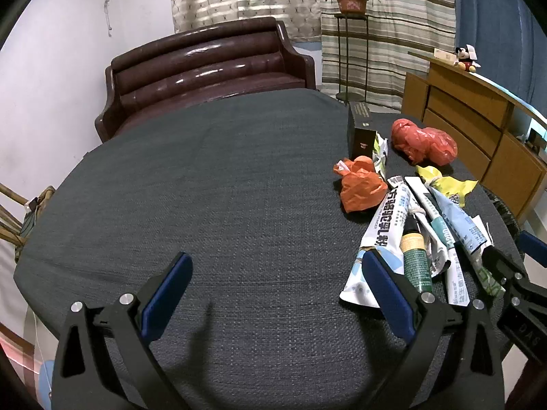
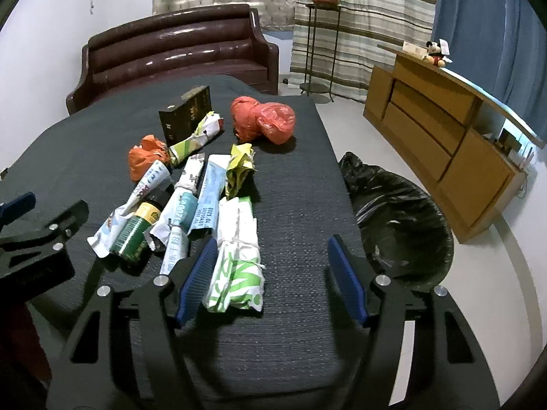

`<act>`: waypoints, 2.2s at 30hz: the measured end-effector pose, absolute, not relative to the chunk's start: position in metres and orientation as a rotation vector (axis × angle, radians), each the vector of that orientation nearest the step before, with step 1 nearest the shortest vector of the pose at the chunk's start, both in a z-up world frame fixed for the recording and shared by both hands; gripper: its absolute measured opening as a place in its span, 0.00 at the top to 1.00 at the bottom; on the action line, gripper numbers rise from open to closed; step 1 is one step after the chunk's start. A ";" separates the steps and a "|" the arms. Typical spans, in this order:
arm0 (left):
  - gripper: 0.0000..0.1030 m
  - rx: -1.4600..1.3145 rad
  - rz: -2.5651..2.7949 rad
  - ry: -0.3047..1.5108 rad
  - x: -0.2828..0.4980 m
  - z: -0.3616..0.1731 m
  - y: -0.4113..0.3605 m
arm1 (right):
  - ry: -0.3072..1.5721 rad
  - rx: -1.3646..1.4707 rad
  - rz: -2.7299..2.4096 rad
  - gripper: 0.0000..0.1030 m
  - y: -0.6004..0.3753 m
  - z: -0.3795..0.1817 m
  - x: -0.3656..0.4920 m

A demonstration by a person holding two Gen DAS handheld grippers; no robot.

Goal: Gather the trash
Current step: 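Move the right tool over the white-green wrapped tube and lower it, then grasp the white-green tube with the right tool while the left tool grasps a white toothpaste tube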

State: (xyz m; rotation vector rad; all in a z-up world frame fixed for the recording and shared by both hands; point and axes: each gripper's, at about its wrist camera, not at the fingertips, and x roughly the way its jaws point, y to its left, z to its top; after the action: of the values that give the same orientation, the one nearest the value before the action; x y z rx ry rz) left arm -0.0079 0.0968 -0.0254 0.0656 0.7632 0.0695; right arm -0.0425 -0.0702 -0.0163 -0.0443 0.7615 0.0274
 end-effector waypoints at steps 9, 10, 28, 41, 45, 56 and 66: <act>0.06 0.069 0.053 0.774 -0.005 -0.028 0.092 | 0.800 -0.058 0.057 0.51 -0.064 -0.032 -0.034; 0.06 0.070 0.049 0.773 -0.005 -0.028 0.091 | 0.797 -0.060 0.050 0.56 -0.064 -0.032 -0.035; 0.06 0.085 -0.002 0.776 -0.002 -0.028 0.077 | 0.790 -0.015 0.041 0.56 -0.087 -0.029 -0.038; 0.06 0.101 -0.055 0.816 0.015 -0.038 0.071 | 0.785 -0.012 0.045 0.55 -0.086 -0.030 -0.036; 0.06 0.113 -0.070 0.812 0.016 -0.039 0.070 | 0.788 -0.004 0.046 0.55 -0.087 -0.031 -0.036; 0.11 0.182 -0.128 0.782 0.026 -0.037 0.061 | 0.798 0.010 0.052 0.55 -0.089 -0.032 -0.036; 0.63 0.151 -0.236 0.802 0.017 -0.043 0.061 | 0.799 0.013 0.054 0.55 -0.089 -0.032 -0.034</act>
State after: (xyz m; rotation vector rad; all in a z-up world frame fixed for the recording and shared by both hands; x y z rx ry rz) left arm 0.0171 0.0609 -0.0433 0.1512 0.8021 -0.2362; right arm -0.0345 -0.0894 -0.0317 0.0130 0.7989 0.0543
